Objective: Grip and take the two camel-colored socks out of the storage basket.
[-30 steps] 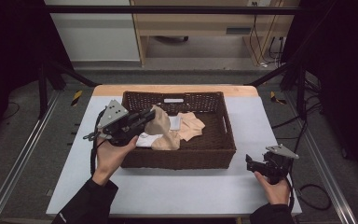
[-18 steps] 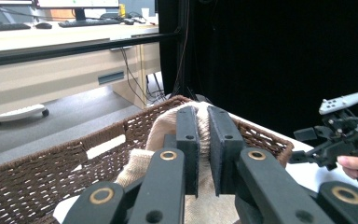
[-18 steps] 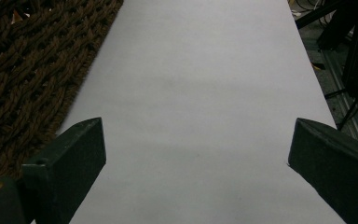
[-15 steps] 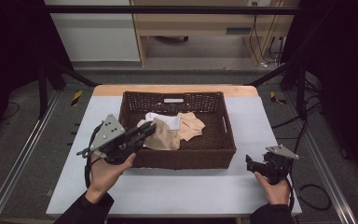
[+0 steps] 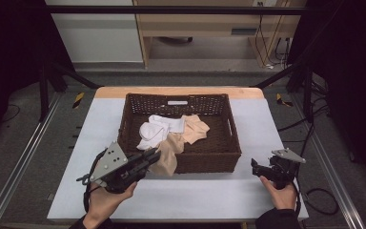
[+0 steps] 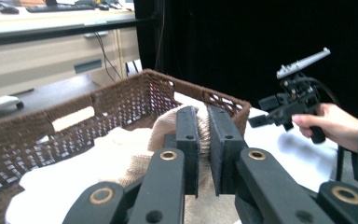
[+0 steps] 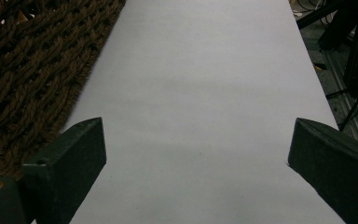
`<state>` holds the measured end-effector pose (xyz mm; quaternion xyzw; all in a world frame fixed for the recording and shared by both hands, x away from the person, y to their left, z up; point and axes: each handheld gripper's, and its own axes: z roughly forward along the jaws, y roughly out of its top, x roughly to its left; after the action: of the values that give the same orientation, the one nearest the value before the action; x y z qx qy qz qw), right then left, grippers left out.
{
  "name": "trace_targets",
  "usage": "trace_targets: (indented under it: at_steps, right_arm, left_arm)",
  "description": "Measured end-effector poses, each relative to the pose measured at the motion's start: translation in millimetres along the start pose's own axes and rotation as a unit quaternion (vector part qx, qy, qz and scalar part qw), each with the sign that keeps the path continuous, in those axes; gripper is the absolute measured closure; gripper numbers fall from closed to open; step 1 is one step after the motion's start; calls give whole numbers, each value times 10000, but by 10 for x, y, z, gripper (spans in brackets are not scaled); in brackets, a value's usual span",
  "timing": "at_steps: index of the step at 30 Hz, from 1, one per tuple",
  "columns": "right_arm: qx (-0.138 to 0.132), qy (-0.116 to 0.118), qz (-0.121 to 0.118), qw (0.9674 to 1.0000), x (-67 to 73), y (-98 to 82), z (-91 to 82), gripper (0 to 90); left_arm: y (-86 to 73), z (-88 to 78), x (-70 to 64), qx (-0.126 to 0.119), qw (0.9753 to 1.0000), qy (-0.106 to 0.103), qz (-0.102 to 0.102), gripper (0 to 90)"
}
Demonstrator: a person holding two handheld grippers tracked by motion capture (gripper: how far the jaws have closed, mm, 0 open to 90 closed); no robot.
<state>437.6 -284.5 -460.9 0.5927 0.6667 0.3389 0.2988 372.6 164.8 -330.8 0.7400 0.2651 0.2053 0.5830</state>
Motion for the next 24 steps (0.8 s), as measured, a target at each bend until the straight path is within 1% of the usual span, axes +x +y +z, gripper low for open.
trace_targets:
  at_steps: [1,2,3,5,6,8,9,10,11,12,13,19,20,21,22,24]
  right_arm:
    - [3,2,8,10000,1,0,-1,45]
    - [-1,1,1,10000,-2,-2,1,45]
    - [-1,1,1,10000,-2,-2,1,45]
    - [9,4,12,10000,-2,-2,0,45]
    - [12,10,12,10000,-2,-2,-2,45]
    - [9,6,12,10000,0,-2,-2,45]
    - [9,6,12,10000,0,-2,-2,45]
    - [16,7,20,10000,1,-3,-1,45]
    - [16,7,20,10000,1,-3,-1,45]
    - [20,9,-1,10000,4,-4,0,45]
    - [20,9,-1,10000,4,-4,0,45]
    - [11,18,8,10000,5,-3,-5,45]
    - [12,22,11,10000,6,-3,-6,45]
    - [16,23,-4,10000,6,-3,-6,45]
    - [12,23,-24,10000,7,-3,-4,45]
    - [14,9,-50,10000,7,-3,3,45]
  left_arm:
    - [-24,2,-8,15,10000,-14,-13,827]
    - [-85,8,-25,103,9999,-32,-17,827]
    - [-85,8,-25,103,9999,-32,-17,827]
    - [-158,23,-46,213,9997,-69,-45,827]
    - [-240,39,-69,341,9993,-116,-68,827]
    - [-316,53,-85,429,9989,-134,-110,827]
    - [-316,53,-85,429,9989,-134,-110,827]
    - [-388,72,-92,542,9983,-160,-141,827]
    - [-388,72,-92,542,9983,-160,-141,827]
    - [-455,97,-94,674,9974,-189,-178,827]
    - [-455,97,-94,674,9974,-189,-178,827]
    - [-625,175,-89,1013,9944,-195,-230,826]
    - [-702,210,-76,1167,9927,-182,-236,825]
    - [-702,210,-76,1167,9927,-182,-236,825]
    - [-779,253,-57,1307,9910,-165,-258,824]
    - [-856,302,-35,1455,9888,-146,-298,822]
